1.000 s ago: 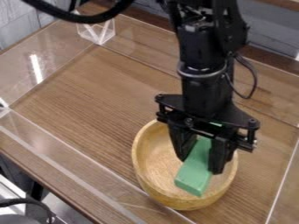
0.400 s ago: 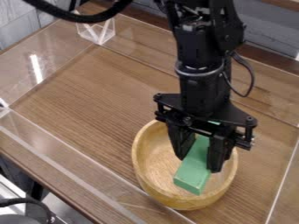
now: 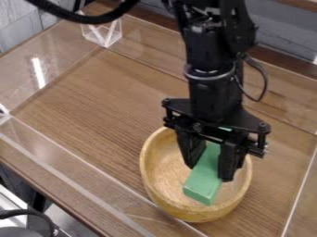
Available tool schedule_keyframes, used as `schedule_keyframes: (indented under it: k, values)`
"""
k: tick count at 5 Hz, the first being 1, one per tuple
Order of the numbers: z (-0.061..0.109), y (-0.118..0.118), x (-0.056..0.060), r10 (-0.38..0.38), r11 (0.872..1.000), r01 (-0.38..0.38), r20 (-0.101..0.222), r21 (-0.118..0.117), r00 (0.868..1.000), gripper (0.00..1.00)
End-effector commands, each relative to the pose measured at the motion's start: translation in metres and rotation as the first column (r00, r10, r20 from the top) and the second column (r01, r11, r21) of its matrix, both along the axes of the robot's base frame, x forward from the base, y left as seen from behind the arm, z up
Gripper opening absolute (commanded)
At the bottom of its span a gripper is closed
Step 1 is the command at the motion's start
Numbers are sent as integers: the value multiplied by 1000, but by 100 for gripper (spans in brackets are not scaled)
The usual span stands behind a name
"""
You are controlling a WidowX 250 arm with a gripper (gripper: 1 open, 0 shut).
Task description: Put the green block in the brown bowl
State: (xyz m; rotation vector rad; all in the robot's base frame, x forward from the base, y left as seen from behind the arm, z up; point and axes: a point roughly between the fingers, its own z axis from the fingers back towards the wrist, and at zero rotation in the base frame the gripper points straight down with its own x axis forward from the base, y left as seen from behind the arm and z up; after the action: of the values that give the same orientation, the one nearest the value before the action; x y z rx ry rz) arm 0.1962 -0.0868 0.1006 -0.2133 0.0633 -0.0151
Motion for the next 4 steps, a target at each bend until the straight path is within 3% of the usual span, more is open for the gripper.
schedule_keyframes:
  k: [1,4]
  values:
    - [4,2,4,8,1000,-7,22,-9,1000,0]
    - [3,2,4,10,1000,-9,19,-14,1000,0]
